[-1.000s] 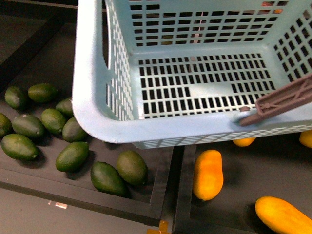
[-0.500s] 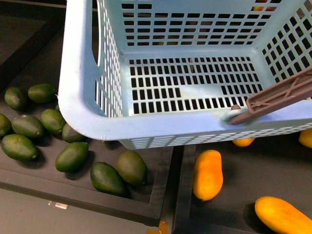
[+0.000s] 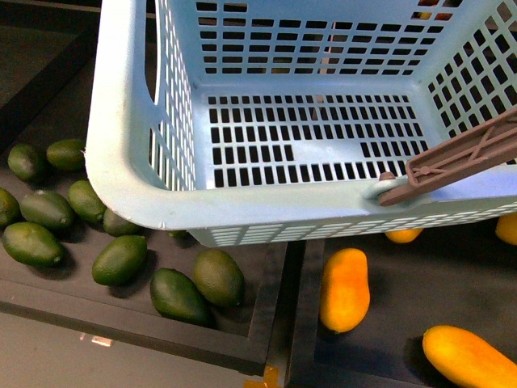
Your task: Pick lemon and mango into basket
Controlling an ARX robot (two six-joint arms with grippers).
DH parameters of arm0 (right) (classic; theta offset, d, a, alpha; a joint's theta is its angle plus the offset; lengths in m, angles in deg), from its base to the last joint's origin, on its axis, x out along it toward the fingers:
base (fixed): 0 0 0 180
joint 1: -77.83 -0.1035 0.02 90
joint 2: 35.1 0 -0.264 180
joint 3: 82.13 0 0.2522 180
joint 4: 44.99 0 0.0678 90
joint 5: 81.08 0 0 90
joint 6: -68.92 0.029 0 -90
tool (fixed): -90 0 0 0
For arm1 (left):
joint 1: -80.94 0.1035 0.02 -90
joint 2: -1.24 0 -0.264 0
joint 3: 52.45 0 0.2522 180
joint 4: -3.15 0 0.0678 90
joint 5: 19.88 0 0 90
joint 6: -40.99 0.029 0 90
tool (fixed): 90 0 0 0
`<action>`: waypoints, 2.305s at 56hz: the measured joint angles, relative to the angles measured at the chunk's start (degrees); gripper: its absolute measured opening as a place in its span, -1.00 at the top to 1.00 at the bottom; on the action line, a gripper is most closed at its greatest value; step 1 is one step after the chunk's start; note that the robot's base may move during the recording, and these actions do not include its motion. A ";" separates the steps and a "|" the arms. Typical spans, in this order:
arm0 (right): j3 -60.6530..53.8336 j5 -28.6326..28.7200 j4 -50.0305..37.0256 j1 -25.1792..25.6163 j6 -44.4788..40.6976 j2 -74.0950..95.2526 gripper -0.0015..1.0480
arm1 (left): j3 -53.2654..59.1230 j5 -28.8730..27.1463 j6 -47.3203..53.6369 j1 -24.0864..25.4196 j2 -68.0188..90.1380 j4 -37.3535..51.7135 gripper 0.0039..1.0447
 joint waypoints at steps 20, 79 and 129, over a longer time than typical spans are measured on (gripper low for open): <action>6.54 0.42 0.04 -2.21 3.91 9.44 -0.83 | 0.00 0.22 -0.04 0.00 0.00 0.00 0.91; 13.68 -0.28 0.02 5.22 8.74 15.87 -0.83 | 0.00 0.11 -0.02 0.00 0.00 0.00 0.91; 8.94 0.42 -1.64 8.13 -1.01 12.74 -0.10 | 0.00 0.17 -0.02 0.00 0.00 0.00 0.91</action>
